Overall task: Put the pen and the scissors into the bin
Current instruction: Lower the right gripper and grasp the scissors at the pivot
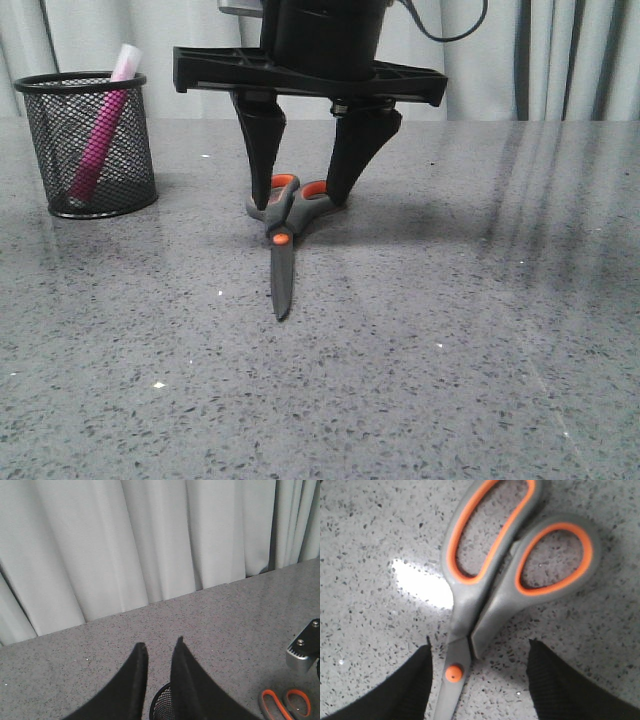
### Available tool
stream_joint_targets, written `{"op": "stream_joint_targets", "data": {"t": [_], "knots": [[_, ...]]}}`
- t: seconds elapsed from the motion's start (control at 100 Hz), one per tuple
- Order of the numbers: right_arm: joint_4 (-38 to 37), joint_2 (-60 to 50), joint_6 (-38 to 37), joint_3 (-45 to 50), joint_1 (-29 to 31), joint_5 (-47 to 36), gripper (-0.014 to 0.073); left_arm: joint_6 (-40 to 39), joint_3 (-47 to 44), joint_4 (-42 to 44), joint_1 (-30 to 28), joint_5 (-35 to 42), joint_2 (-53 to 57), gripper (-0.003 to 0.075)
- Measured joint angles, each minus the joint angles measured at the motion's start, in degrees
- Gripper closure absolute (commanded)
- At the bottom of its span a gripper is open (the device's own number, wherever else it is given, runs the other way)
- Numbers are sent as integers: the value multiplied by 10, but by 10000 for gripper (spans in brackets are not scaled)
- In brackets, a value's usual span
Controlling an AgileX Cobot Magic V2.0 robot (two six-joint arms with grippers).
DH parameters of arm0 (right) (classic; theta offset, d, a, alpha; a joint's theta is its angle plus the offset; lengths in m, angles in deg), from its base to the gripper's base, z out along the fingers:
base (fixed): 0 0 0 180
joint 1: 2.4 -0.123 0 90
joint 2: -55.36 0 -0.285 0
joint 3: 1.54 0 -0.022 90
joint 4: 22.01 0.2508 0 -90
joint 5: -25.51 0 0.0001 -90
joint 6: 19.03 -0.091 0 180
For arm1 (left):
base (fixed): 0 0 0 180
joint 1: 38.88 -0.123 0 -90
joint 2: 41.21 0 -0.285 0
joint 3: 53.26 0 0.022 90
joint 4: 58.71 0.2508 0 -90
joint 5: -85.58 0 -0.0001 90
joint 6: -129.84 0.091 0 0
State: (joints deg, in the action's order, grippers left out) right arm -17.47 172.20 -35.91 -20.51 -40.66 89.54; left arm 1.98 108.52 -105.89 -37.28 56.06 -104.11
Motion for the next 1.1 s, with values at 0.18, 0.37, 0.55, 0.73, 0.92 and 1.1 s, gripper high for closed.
{"op": "stream_joint_targets", "data": {"t": [0.18,0.37,0.55,0.73,0.92,1.1], "knots": [[-1,22,-12,-17,-2,0,211,0,0,0,0,3,0,625],[-30,41,-29,-25,-13,0,210,0,0,0,9,5,0,625],[-45,45,-39,-28,-14,6,211,0,0,0,15,8,0,625],[-45,49,-41,-31,-14,7,237,1,0,1,15,10,0,625],[-55,50,-41,-31,-14,7,471,1,0,9,15,11,0,625],[-55,50,-39,-31,-16,3,669,1,0,20,15,14,0,625]]}}
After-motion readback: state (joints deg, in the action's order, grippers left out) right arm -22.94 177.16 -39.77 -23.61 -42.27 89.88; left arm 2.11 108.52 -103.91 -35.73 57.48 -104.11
